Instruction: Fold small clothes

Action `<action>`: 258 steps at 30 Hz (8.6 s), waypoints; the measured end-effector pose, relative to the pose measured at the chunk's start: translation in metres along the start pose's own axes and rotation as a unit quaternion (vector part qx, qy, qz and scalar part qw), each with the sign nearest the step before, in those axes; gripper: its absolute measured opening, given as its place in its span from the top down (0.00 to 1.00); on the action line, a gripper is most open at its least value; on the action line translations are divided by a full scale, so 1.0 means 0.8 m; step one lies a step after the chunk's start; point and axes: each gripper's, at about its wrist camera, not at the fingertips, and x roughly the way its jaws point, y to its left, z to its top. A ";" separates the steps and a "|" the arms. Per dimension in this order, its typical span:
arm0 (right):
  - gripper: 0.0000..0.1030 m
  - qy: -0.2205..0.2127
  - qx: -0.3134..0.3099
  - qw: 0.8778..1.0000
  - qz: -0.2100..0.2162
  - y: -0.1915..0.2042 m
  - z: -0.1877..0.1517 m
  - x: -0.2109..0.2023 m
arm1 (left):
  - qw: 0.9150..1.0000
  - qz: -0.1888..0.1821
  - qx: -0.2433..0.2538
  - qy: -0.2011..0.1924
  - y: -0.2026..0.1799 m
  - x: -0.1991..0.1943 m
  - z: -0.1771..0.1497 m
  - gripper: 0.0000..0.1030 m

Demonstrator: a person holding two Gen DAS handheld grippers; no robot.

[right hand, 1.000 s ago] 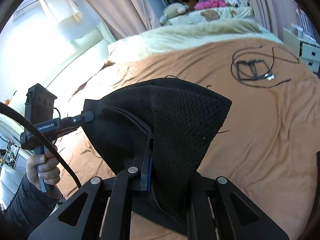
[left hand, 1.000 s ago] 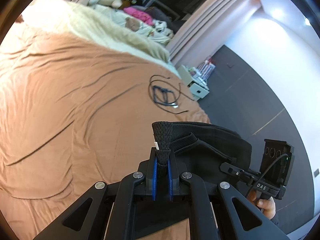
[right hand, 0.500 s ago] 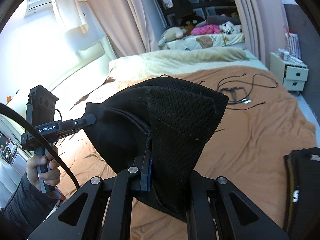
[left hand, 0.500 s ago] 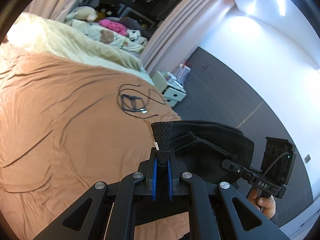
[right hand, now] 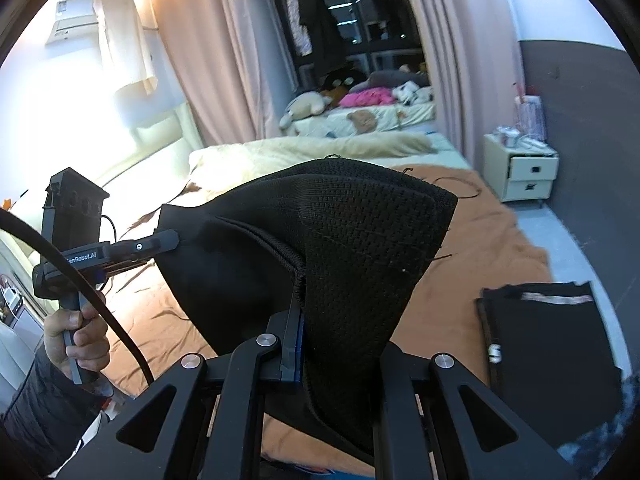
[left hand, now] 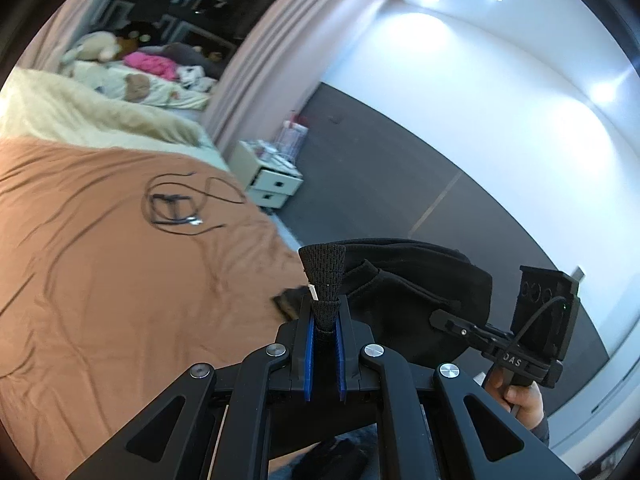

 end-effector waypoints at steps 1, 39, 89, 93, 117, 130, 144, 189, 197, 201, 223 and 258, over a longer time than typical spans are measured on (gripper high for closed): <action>0.93 -0.006 0.003 1.000 -0.005 0.000 -0.006 -0.015 | 1.000 -0.007 0.008 0.004 -0.017 0.004 -0.003 0.91; 0.93 -0.070 0.061 0.988 -0.126 -0.060 -0.119 -0.148 | 0.977 -0.134 0.107 0.126 -0.271 0.261 -0.078 0.91; 0.30 0.067 0.164 0.937 -0.301 -0.164 -0.025 0.035 | 0.983 0.026 -0.013 0.180 0.034 0.542 -0.044 0.59; 0.46 0.094 0.149 0.940 -0.294 -0.159 -0.039 0.021 | 0.978 0.026 0.010 0.205 0.023 0.550 -0.067 0.59; 0.65 0.126 0.157 0.917 -0.343 -0.233 -0.020 -0.006 | 0.965 0.087 0.026 0.245 0.048 0.589 -0.121 0.54; 0.74 0.115 0.172 0.930 -0.302 -0.212 -0.074 -0.108 | 0.962 0.076 0.047 0.260 -0.006 0.564 -0.160 0.45; 0.77 0.133 0.216 0.893 -0.371 -0.204 -0.089 -0.100 | 0.946 0.091 0.084 0.301 -0.054 0.545 -0.222 0.45; 0.00 0.019 0.163 0.917 -0.364 0.186 -0.131 -0.267 | 0.974 0.099 0.161 0.128 -0.101 0.120 -0.160 0.00; 0.00 -0.008 0.135 0.929 -0.346 0.237 -0.152 -0.279 | 0.978 0.122 0.147 0.090 -0.086 0.042 -0.178 0.00; 0.00 -0.020 0.114 0.935 -0.336 0.262 -0.168 -0.277 | 0.977 0.144 0.145 0.067 -0.077 -0.001 -0.193 0.00; 0.00 -0.072 0.088 0.957 -0.266 0.315 -0.282 -0.280 | 0.970 0.213 0.112 -0.021 0.001 -0.187 -0.288 0.00; 0.00 -0.102 0.079 0.960 -0.248 0.393 -0.367 -0.319 | 0.944 0.253 0.179 -0.111 -0.058 -0.319 -0.426 0.00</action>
